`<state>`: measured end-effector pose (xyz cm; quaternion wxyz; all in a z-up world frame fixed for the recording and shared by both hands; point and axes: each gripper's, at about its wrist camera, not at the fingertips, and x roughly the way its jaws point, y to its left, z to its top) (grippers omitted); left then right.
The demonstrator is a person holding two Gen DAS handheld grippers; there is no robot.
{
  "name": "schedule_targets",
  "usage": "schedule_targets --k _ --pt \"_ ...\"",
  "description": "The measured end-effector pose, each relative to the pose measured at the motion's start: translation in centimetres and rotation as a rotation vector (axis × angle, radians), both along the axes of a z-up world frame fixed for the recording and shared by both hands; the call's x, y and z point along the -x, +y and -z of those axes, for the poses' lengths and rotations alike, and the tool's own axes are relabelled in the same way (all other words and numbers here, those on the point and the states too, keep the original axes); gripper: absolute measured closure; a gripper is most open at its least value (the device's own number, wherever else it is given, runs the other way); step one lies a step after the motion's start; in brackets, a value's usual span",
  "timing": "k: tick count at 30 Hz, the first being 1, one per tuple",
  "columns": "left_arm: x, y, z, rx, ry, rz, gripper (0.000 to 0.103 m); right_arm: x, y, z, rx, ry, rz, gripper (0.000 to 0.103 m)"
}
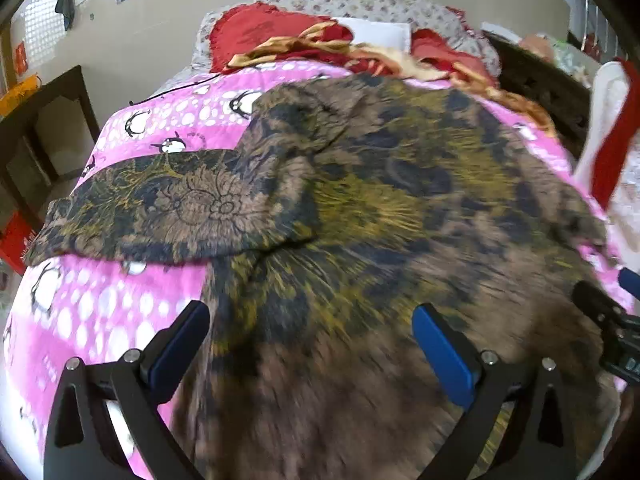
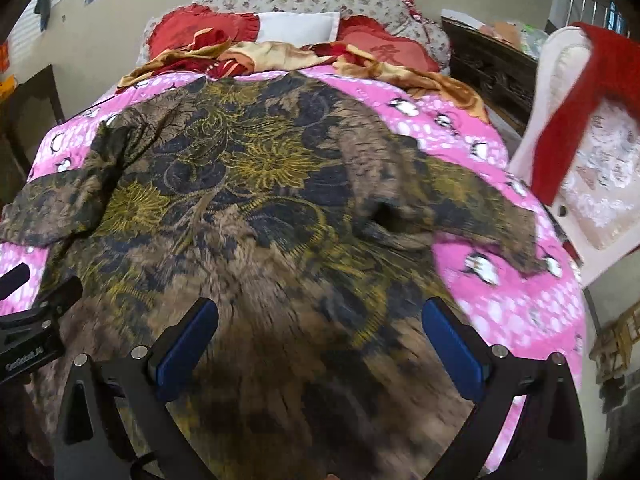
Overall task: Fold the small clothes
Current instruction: 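Lower both tools toward the dark floral shirt on the bed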
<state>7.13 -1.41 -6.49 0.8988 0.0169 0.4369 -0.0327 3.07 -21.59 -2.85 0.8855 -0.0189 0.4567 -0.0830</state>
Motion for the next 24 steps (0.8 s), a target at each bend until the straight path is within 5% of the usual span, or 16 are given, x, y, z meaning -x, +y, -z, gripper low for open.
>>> schedule_targets --k 8,13,24 --pt "-2.6 0.5 3.2 0.004 0.045 -0.025 0.0 -3.4 0.1 5.2 -0.019 0.075 -0.008 0.0" --pt "-2.6 0.6 3.5 0.012 0.049 -0.027 0.0 -3.2 -1.0 5.6 -0.095 0.068 -0.004 0.0" --pt "-2.6 0.5 3.5 0.002 0.045 -0.034 0.0 -3.0 -1.1 5.7 -0.092 0.051 -0.007 0.0"
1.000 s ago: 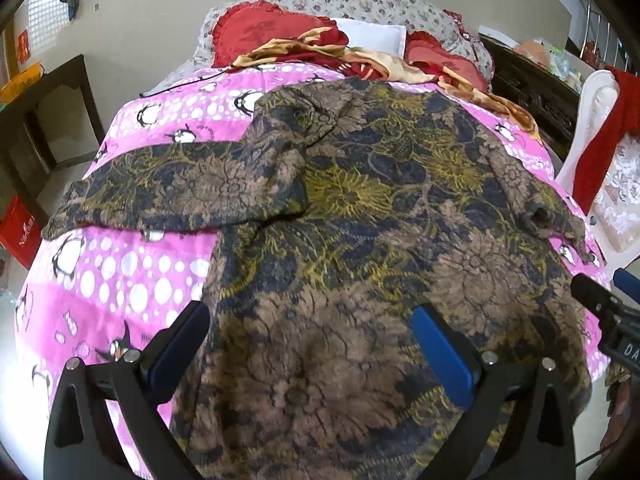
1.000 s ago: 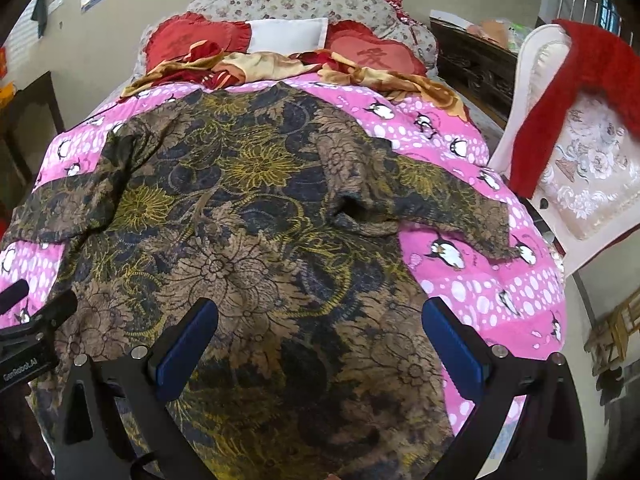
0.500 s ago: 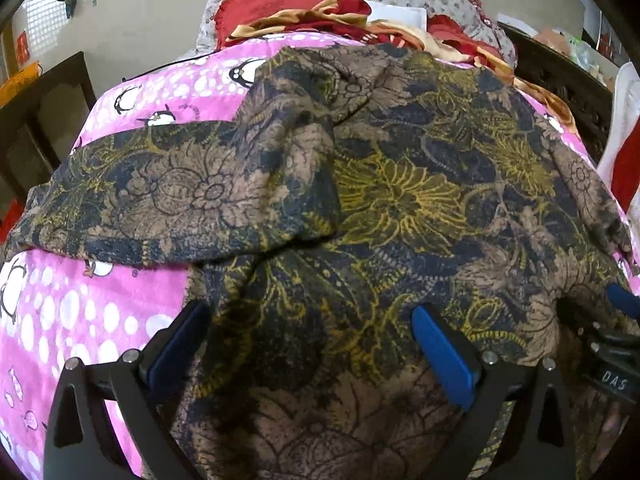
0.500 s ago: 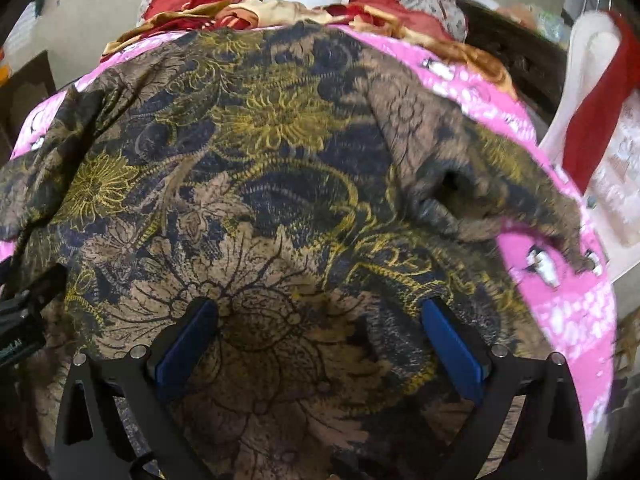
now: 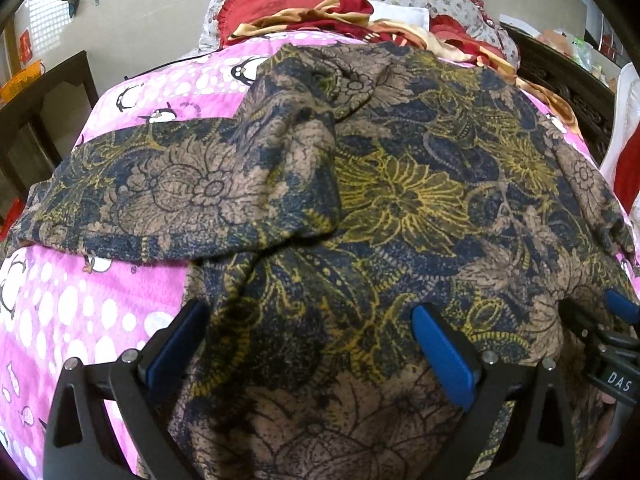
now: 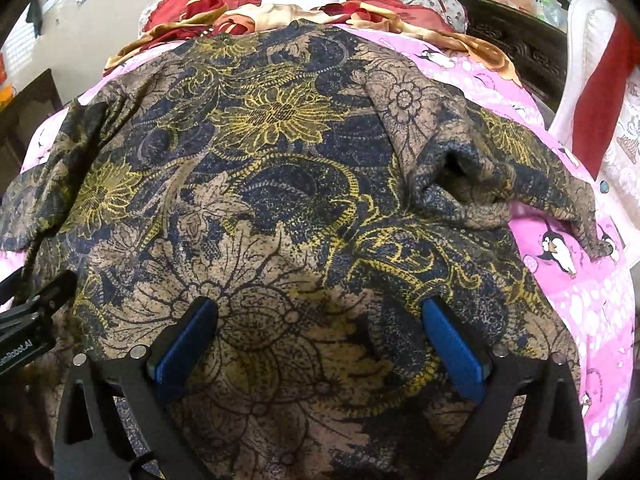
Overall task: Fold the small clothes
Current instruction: 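Lower both tools toward the dark floral shirt on the bed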
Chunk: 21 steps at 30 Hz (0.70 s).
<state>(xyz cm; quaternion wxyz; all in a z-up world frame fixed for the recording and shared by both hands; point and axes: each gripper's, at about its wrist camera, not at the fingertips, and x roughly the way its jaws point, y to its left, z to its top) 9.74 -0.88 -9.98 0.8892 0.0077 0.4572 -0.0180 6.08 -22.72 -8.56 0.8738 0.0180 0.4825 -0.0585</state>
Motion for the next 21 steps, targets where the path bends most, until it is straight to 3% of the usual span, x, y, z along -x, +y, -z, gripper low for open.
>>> schedule_targets --k 21 --pt "-0.05 -0.03 0.03 -0.003 0.001 0.0 0.0 0.15 0.64 -0.04 0.018 -0.003 0.008 0.0"
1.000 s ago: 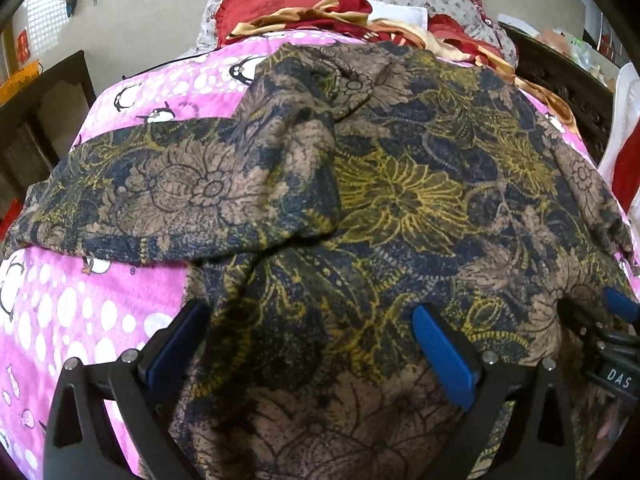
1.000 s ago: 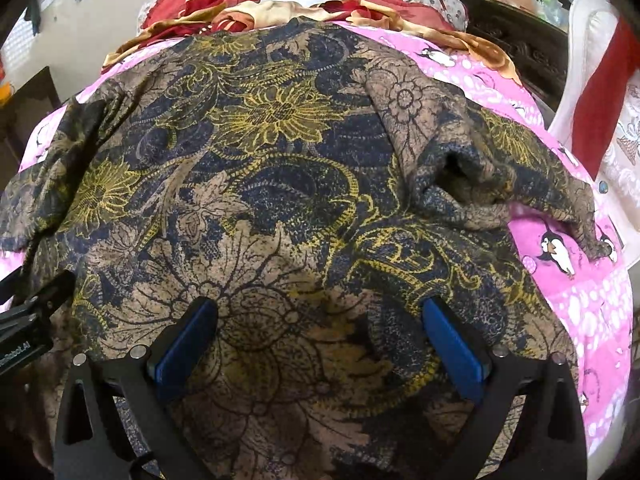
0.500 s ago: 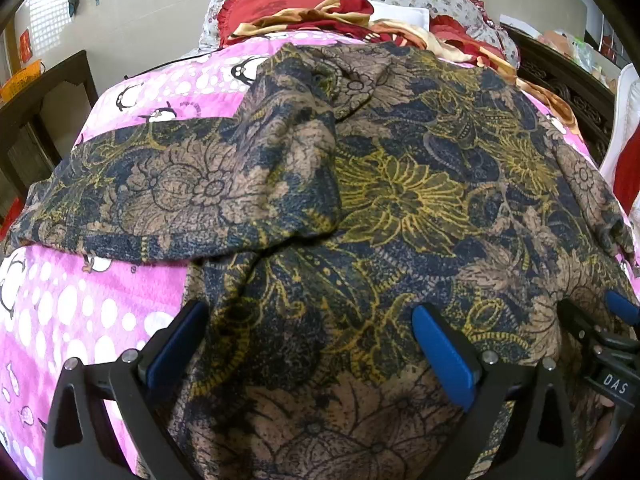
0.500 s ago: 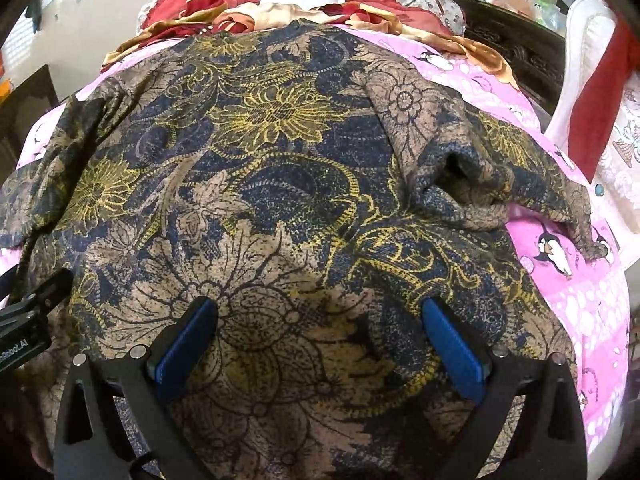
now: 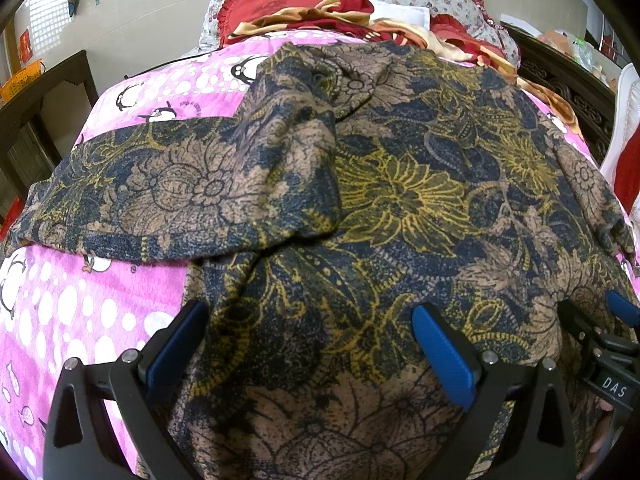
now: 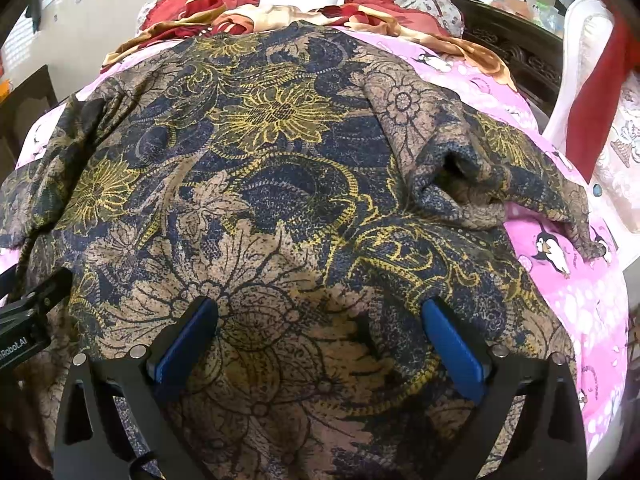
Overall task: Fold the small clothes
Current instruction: 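Lower both tools toward the dark floral shirt on the bed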
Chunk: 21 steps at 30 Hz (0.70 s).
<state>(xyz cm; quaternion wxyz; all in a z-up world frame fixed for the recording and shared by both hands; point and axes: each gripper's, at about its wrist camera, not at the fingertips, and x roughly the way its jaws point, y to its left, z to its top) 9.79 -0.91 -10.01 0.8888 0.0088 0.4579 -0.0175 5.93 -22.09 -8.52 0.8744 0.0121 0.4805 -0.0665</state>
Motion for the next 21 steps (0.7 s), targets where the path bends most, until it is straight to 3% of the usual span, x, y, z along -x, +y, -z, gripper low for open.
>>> schedule_targets --k 15,18,21 --pt "0.0 -0.1 0.1 0.01 0.006 0.001 0.0 0.1 -0.2 0.2 -0.007 -0.014 -0.002 0.0" --pt "0.5 1.1 -1.1 0.037 0.023 0.016 0.001 0.2 -0.2 0.1 -0.011 -0.018 -0.002 0.0" --pt "2.1 5.0 -3.7 0.104 -0.001 -0.017 0.001 0.2 -0.2 0.1 -0.013 -0.02 -0.002 0.0"
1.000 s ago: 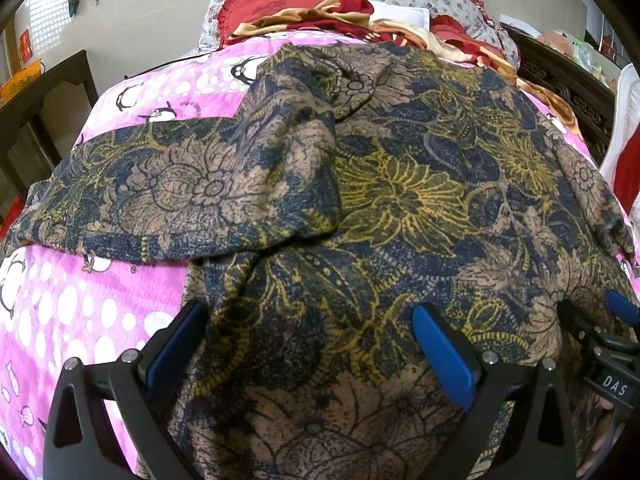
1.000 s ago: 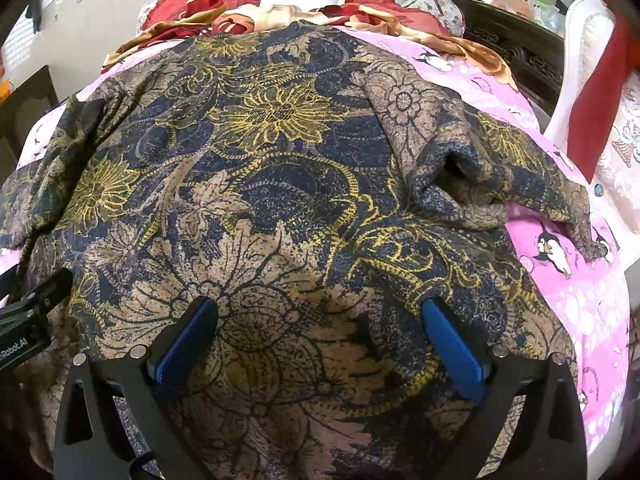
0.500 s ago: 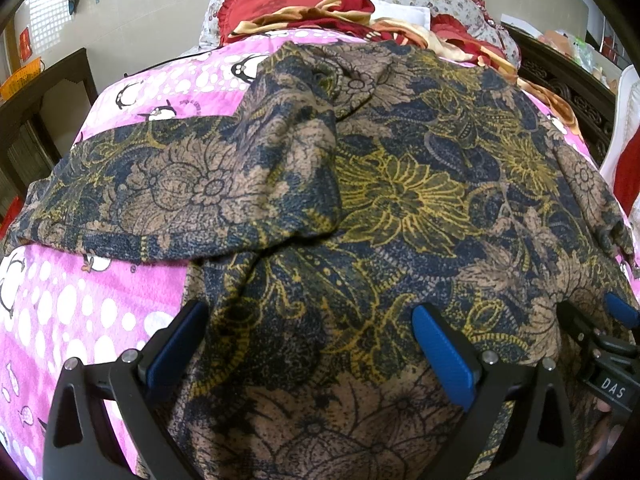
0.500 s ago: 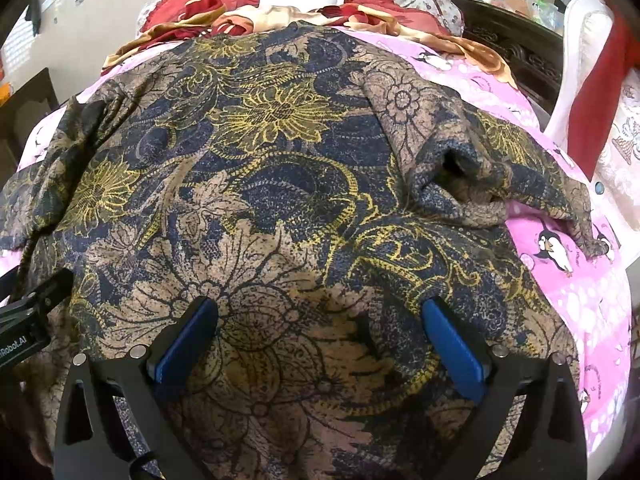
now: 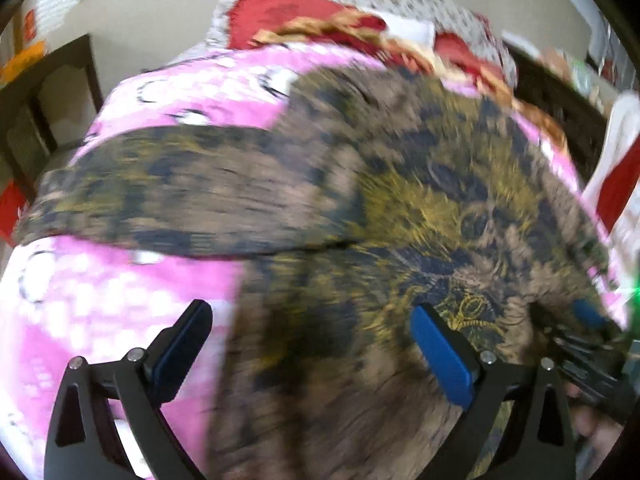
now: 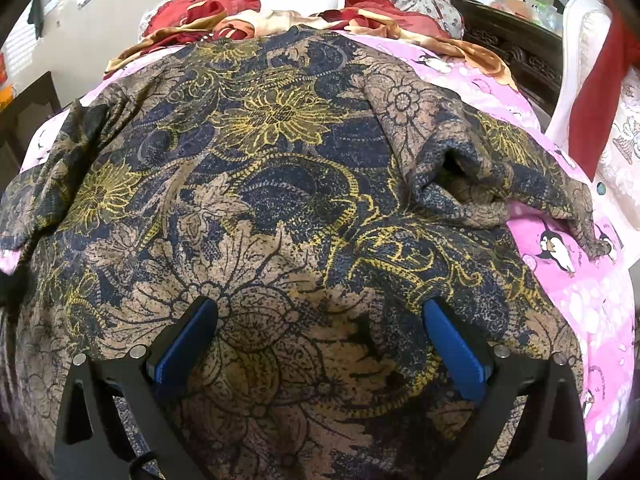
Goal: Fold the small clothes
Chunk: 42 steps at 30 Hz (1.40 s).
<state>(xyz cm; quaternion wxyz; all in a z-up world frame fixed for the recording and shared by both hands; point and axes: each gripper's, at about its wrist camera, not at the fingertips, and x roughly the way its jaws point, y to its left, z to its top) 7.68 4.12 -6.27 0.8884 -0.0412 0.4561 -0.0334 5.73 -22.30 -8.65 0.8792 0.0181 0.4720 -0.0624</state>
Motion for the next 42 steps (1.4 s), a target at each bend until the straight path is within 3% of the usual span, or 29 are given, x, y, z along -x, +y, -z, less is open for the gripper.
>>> schedule_targets --k 4,7,9,11,13,15,18,23,26,27,29,30,31,34,38,42 --pt "1.4 7.7 -3.1 0.037 -0.027 -0.077 0.001 0.0 0.0 0.0 0.001 0.0 0.0 0.0" --pt "0.9 14.3 -4.4 0.11 -0.019 -0.133 0.001 0.0 0.1 0.0 0.001 -0.001 0.0 0.0" --pt "0.1 19.5 -4.5 0.217 -0.007 -0.221 0.001 0.0 0.1 0.0 0.001 -0.001 0.0 0.0" --pt "-0.5 25.3 -3.1 0.444 0.041 -0.335 0.004 0.0 0.1 0.0 0.002 -0.001 0.0 0.0" --pt "-0.9 29.3 -0.8 0.657 0.093 -0.414 0.013 0.0 0.1 0.0 0.003 -0.001 0.0 0.0" --pt "-1.3 30.9 1.0 0.743 0.121 -0.45 0.019 0.0 0.1 0.0 0.005 -0.001 0.0 0.0" --pt "-2.4 31.8 2.8 0.821 0.134 -0.443 0.019 0.0 0.1 0.0 0.004 -0.001 0.0 0.0" --pt "-4.8 32.0 3.6 0.812 0.105 -0.401 0.02 0.0 0.1 0.0 0.005 -0.001 0.0 0.0" --pt "-5.4 32.6 3.8 0.832 0.071 -0.425 0.021 -0.1 0.1 0.0 0.004 -0.001 0.0 0.0" --pt "-5.4 32.6 3.8 0.833 0.064 -0.433 0.028 -0.1 0.1 0.0 0.004 -0.002 0.0 0.0" --pt "-5.3 32.9 3.8 0.812 0.063 -0.46 0.054 0.0 0.1 0.0 0.005 -0.002 0.0 0.0" --pt "-5.4 33.1 4.0 0.801 0.071 -0.476 0.077 -0.1 0.1 0.0 0.005 -0.002 0.0 0.0" --pt "-5.4 33.3 4.3 0.791 0.086 -0.496 0.088 -0.1 0.1 0.0 0.005 -0.002 0.0 0.0" --pt "-5.3 33.0 4.0 0.718 0.096 -0.51 0.095 0.0 0.1 0.0 0.004 -0.002 0.0 0.0" --pt "-4.7 32.3 -1.1 0.594 -0.017 -0.493 0.097 0.0 0.1 0.0 0.004 -0.002 0.0 0.0" --pt "-3.3 34.1 -9.7 0.462 -0.229 -0.54 0.097 0.0 0.1 0.0 0.004 -0.003 0.001 0.0"
